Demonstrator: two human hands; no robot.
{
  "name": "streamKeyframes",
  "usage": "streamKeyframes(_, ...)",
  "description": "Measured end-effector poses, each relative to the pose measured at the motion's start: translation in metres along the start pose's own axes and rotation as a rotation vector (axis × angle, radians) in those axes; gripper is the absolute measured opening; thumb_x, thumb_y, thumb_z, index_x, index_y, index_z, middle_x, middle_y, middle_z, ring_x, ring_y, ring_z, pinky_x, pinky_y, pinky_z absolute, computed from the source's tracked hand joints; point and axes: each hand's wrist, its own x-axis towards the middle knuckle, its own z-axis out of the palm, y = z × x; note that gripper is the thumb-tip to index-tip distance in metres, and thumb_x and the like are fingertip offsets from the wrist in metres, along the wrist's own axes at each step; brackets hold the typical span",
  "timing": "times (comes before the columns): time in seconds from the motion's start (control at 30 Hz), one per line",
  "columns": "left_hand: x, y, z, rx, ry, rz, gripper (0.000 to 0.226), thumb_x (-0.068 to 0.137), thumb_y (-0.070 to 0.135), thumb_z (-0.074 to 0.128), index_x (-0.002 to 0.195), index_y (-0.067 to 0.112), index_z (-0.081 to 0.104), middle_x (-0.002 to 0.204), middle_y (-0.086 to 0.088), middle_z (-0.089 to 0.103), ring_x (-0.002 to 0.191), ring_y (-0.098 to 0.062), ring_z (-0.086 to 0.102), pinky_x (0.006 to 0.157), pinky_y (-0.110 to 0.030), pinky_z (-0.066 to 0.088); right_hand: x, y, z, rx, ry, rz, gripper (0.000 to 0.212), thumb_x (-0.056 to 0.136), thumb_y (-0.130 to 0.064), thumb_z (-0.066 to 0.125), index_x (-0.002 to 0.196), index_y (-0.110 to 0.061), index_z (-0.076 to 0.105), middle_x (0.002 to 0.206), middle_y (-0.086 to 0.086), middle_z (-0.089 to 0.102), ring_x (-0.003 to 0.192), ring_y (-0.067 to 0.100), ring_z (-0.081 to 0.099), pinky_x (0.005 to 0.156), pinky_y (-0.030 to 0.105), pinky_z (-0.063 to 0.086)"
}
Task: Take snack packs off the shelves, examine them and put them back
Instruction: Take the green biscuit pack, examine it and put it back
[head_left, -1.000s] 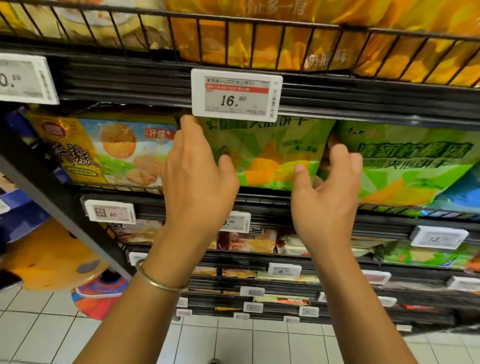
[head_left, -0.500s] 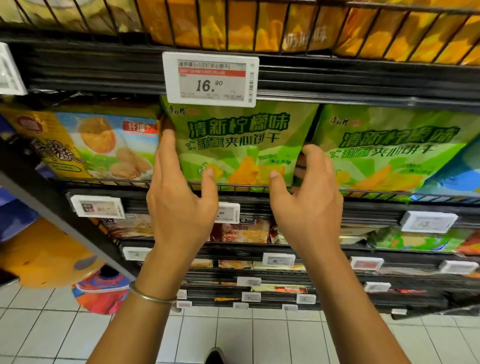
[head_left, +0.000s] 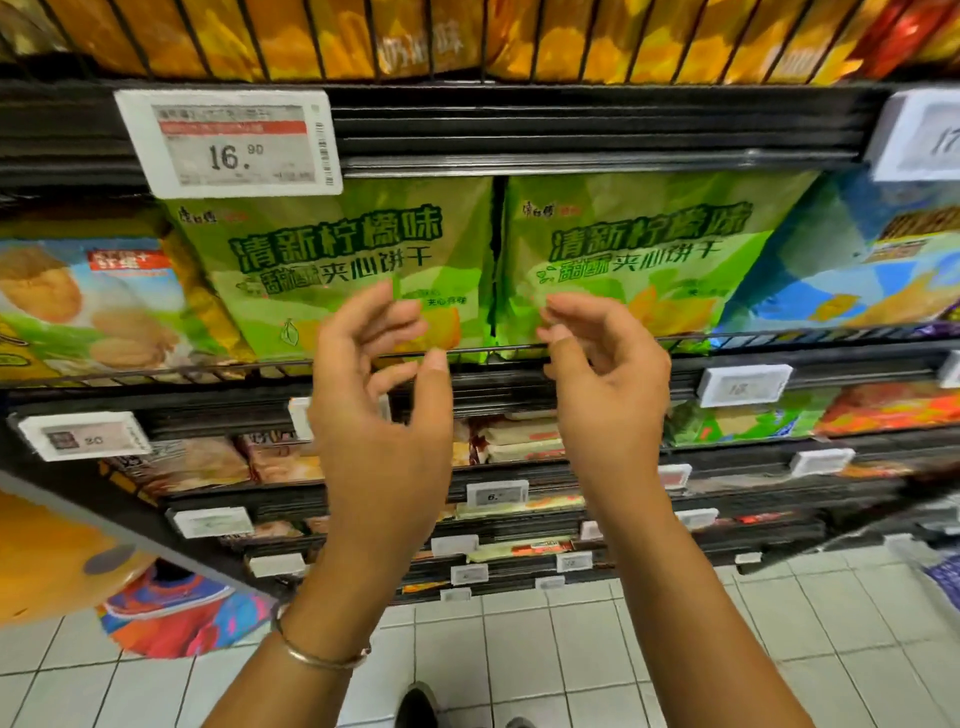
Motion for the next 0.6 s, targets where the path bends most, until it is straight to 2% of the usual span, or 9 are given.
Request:
streamKeyframes(0.03,-0.001,0.004,0.012,0.003,-0.082,-0.054,0.047,0.095,0.011,0.067,0.14,0.016,0.053,0.131,0.0,0.064,0.124,-0.02,0.064,0.098,-0.041,0.058,0.004,0.001,-0.009,0.014,0.073,-0.013,0.019,0.098,-0.002,0.064,0.11,-0.015,0.071,0.107,0.003,0.074,0.098,0.018,0.07,0.079,0.034,0.059)
streamKeyframes(0.1,-0.004,0.009,0.032,0.024,-0.225,-0.125,0.052,0.096,0.022,0.067,0.144,0.017,0.05,0.141,0.001,0.059,0.135,-0.013,0.057,0.108,-0.044,0.053,0.015,0.0,-0.027,0.032,0.222,-0.038,0.021,0.095,0.001,0.063,0.111,-0.012,0.067,0.106,0.005,0.07,0.094,0.011,0.066,0.08,0.022,0.052)
streamKeyframes(0.17,-0.006,0.012,0.048,0.094,-0.303,-0.192,0.068,0.096,0.04,0.064,0.155,0.018,0.039,0.155,0.003,0.048,0.145,-0.008,0.044,0.12,-0.041,0.041,0.026,0.002,-0.046,0.03,0.354,-0.029,0.029,0.092,0.002,0.063,0.118,-0.011,0.062,0.114,0.009,0.065,0.097,0.008,0.061,0.082,0.011,0.046)
streamKeyframes(0.23,-0.006,0.016,0.061,0.17,-0.339,-0.27,0.085,0.094,0.057,0.058,0.163,0.022,0.023,0.168,0.004,0.031,0.154,-0.009,0.028,0.126,-0.038,0.029,0.037,0.006,-0.063,0.012,0.381,0.022,0.038,0.093,-0.002,0.065,0.129,-0.011,0.057,0.129,0.013,0.06,0.111,0.012,0.058,0.094,0.013,0.045)
streamKeyframes(0.3,-0.006,0.019,0.071,0.201,-0.345,-0.324,0.092,0.095,0.061,0.055,0.167,0.024,0.011,0.174,0.004,0.017,0.159,-0.012,0.018,0.128,-0.04,0.023,0.047,0.012,-0.077,-0.057,0.287,0.07,0.045,0.095,-0.009,0.066,0.138,-0.01,0.053,0.137,0.009,0.057,0.123,0.014,0.056,0.11,0.025,0.043)
streamKeyframes(0.4,-0.002,0.017,0.08,0.283,-0.338,-0.345,0.085,0.103,0.051,0.055,0.167,0.018,0.011,0.174,0.0,0.017,0.159,-0.016,0.018,0.127,-0.037,0.019,0.054,0.018,-0.089,-0.194,0.082,0.11,0.05,0.097,-0.02,0.067,0.143,-0.011,0.051,0.14,0.004,0.06,0.129,0.017,0.056,0.115,0.04,0.042)
streamKeyframes(0.47,0.004,0.016,0.082,0.354,-0.328,-0.335,0.073,0.105,0.039,0.057,0.166,0.016,0.023,0.171,0.001,0.028,0.157,-0.017,0.026,0.125,-0.032,0.021,0.055,0.019,-0.094,-0.257,0.029,0.094,0.053,0.098,-0.022,0.067,0.147,-0.013,0.05,0.144,0.003,0.059,0.132,0.016,0.055,0.116,0.04,0.042)
streamKeyframes(0.6,0.009,0.024,0.085,0.308,-0.264,-0.289,0.066,0.103,0.02,0.063,0.162,0.013,0.035,0.166,-0.001,0.037,0.153,-0.016,0.033,0.127,-0.041,0.029,0.056,0.017,-0.103,-0.208,-0.032,0.064,0.056,0.097,-0.012,0.067,0.151,-0.012,0.05,0.148,0.004,0.058,0.136,0.015,0.054,0.117,0.039,0.041)
